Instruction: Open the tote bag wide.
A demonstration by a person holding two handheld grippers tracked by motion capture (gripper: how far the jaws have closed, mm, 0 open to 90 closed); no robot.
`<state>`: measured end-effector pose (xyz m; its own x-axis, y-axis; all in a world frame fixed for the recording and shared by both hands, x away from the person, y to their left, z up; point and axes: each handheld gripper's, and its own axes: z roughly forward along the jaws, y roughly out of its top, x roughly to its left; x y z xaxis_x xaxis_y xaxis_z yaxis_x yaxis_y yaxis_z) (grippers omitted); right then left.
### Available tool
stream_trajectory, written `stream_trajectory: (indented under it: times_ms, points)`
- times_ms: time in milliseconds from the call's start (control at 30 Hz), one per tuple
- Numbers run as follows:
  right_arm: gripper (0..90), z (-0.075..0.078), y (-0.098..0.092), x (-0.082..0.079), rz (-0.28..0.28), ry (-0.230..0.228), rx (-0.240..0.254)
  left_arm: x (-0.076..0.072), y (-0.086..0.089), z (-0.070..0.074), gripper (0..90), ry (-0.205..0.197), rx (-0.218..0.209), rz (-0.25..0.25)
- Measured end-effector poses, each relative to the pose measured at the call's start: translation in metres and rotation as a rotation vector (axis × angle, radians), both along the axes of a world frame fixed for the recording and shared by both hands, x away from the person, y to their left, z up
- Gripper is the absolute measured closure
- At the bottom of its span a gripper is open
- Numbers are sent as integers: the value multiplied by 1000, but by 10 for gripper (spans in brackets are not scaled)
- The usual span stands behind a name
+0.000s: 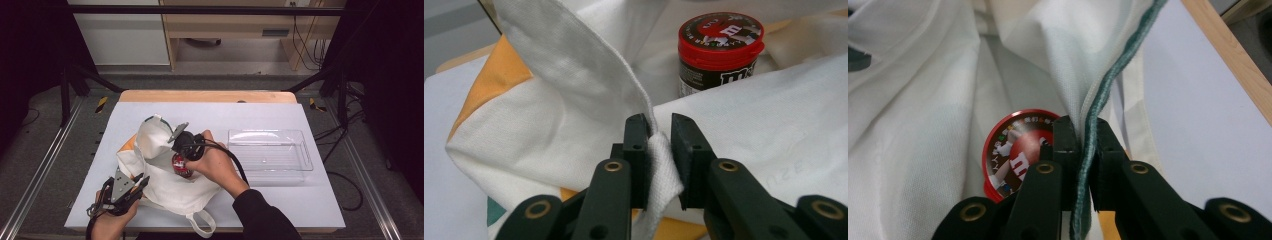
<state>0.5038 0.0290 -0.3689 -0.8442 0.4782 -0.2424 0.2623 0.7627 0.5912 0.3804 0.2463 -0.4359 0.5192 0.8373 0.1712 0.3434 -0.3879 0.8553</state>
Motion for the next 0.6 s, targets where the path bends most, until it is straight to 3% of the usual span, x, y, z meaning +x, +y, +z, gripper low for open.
stream_trajectory:
  times_ms: [233, 433, 600]
  points:
    - [860, 22, -25, 19, -50, 22, 141, -7, 9, 6, 821, -13, -6, -18]
    - [861, 37, -36, 33, -91, 10, 187, -11, 8, 8, 825, -9, 19, -27]
    - [862, 35, -45, 51, -137, 17, 183, -17, 13, 5, 826, 12, 39, -30]
